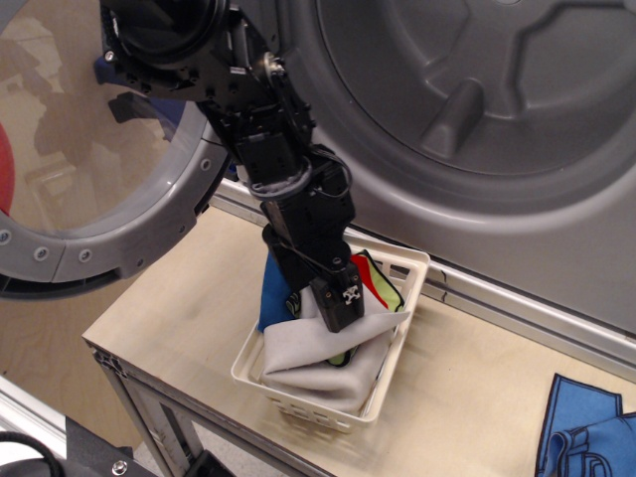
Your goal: Put clothes in laundry machine
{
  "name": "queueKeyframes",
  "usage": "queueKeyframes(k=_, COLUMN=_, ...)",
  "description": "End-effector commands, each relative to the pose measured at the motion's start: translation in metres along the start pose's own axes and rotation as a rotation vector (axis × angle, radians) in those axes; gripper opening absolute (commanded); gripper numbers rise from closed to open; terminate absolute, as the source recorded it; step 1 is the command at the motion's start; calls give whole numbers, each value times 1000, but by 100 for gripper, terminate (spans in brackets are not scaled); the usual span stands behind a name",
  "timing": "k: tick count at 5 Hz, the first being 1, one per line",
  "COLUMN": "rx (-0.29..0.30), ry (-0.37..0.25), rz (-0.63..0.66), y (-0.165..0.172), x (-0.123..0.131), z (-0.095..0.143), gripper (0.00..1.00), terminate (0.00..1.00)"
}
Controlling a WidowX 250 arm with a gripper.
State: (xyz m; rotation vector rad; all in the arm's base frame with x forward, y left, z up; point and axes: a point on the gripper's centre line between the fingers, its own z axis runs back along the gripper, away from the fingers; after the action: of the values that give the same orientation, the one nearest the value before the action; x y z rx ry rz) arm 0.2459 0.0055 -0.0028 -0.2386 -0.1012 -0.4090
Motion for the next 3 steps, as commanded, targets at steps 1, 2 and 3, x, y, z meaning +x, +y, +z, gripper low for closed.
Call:
queueKeyframes(k=1, rx=40, ry=54, rz=6, y=6, x=10, z=-32, gripper=100, terminate=0)
queueKeyframes(k=2, rx=56, ry=63, rz=19, y=7, x=8, z=-43, gripper=100, terminate=0)
queueKeyframes(k=3, rx=57, ry=53, rz=37, y=8, x=9, z=-49, gripper=100, terminate=0)
